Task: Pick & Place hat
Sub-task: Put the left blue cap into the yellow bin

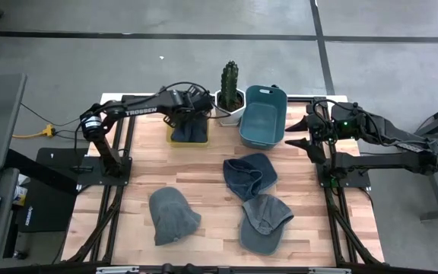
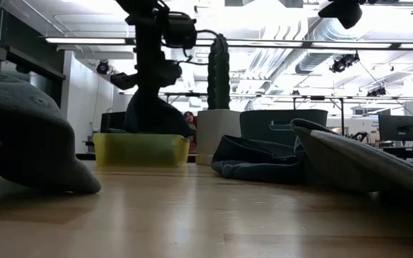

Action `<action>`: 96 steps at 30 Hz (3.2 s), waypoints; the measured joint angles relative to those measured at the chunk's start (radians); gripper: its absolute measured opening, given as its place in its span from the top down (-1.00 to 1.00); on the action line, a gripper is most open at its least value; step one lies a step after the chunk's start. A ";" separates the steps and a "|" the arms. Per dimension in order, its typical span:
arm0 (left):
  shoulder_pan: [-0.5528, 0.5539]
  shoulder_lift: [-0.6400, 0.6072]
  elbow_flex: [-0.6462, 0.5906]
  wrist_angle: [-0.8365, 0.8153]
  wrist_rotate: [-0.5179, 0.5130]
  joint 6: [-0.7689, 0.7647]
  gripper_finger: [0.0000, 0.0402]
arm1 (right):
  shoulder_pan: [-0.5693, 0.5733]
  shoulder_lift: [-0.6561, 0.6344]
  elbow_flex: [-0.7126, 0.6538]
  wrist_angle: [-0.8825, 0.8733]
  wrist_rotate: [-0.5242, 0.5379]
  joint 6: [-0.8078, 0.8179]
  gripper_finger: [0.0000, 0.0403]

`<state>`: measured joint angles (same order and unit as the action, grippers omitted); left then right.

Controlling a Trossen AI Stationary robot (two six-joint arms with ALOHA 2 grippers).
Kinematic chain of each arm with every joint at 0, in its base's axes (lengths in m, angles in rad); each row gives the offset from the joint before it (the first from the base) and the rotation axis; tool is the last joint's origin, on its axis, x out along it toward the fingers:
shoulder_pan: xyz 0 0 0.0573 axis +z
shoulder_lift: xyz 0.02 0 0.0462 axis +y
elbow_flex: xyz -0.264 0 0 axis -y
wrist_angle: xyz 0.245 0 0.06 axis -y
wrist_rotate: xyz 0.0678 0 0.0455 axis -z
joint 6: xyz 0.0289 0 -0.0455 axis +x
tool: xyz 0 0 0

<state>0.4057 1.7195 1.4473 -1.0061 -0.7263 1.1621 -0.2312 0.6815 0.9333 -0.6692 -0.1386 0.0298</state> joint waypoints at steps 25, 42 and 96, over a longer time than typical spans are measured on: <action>-0.033 0.001 -0.017 -0.083 0.126 -0.204 0.63 | 0.000 0.000 0.000 0.000 0.020 -0.001 0.00; -0.040 -0.026 0.011 -0.153 0.182 -0.457 -0.20 | 0.000 0.000 0.000 0.000 0.014 -0.006 0.00; 0.007 -0.027 0.033 0.222 0.332 -1.486 0.99 | 0.000 0.030 0.001 -0.099 0.028 -0.056 0.00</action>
<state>0.4128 1.6924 1.4805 -0.7845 -0.3944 -0.3234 -0.2312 0.7113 0.9340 -0.7680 -0.1104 -0.0265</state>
